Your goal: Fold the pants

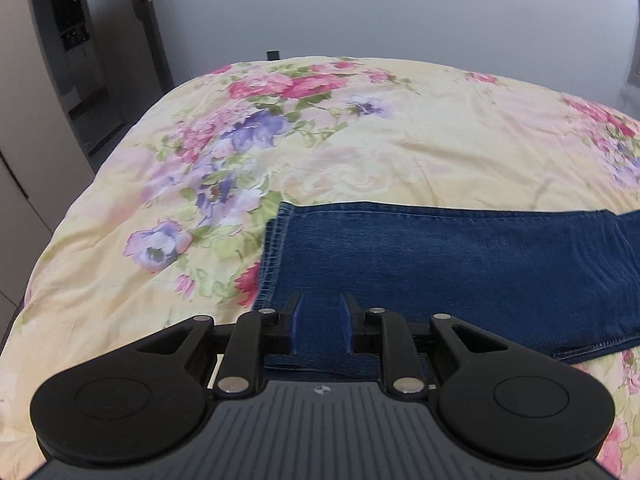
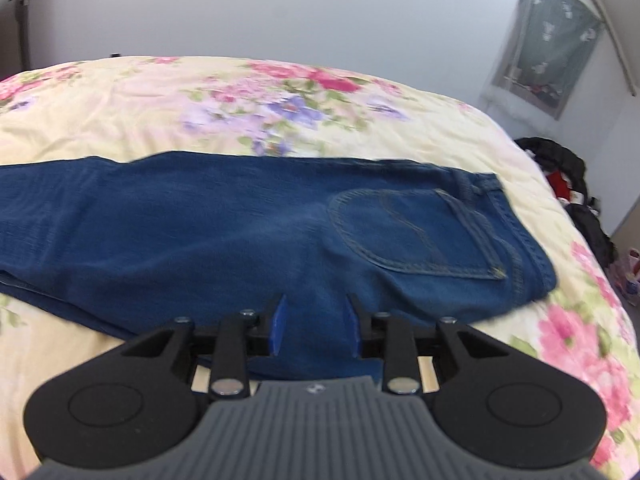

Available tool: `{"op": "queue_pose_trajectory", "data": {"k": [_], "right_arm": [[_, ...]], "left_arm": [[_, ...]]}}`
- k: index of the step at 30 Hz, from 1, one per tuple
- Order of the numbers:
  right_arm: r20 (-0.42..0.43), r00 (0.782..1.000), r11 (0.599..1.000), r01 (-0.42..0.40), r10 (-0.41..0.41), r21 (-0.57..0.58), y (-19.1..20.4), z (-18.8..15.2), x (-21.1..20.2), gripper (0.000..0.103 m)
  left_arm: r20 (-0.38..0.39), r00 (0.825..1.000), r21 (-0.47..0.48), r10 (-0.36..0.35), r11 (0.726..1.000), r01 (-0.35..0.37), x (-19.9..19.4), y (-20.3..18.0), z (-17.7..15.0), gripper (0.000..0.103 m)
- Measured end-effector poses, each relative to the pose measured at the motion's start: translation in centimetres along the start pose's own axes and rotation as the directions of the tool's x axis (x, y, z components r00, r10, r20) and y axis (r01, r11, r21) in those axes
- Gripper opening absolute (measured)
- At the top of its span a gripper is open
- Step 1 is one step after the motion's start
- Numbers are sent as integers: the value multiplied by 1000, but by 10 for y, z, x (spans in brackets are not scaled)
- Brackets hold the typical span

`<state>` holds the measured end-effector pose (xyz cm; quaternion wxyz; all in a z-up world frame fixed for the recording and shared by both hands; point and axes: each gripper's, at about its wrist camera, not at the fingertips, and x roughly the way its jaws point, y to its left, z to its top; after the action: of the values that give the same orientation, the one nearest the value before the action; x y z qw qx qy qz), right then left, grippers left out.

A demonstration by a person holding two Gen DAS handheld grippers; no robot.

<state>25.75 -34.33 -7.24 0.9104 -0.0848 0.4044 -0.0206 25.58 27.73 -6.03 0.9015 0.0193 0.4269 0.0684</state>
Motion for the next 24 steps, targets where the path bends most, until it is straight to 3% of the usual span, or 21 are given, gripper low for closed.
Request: {"op": "queue_pose_trajectory", "data": {"k": [4, 13, 15, 19, 24], "right_arm": [[10, 998, 997, -61, 62, -54, 43, 27, 19, 26], [-8, 981, 981, -192, 191, -41, 131, 82, 88, 25], [-22, 979, 978, -204, 204, -36, 148, 93, 107, 26], [-88, 976, 979, -202, 200, -14, 169, 102, 148, 26], [-85, 984, 987, -159, 155, -36, 184, 107, 174, 30]], "left_arm": [[-9, 1000, 74, 15, 997, -14, 17, -18, 6, 25], [-58, 998, 100, 39, 994, -33, 72, -18, 17, 25], [-92, 994, 122, 60, 991, -49, 87, -15, 13, 24], [-111, 993, 124, 32, 992, -18, 101, -5, 8, 23], [-125, 992, 140, 34, 990, -16, 111, -2, 10, 23]]}}
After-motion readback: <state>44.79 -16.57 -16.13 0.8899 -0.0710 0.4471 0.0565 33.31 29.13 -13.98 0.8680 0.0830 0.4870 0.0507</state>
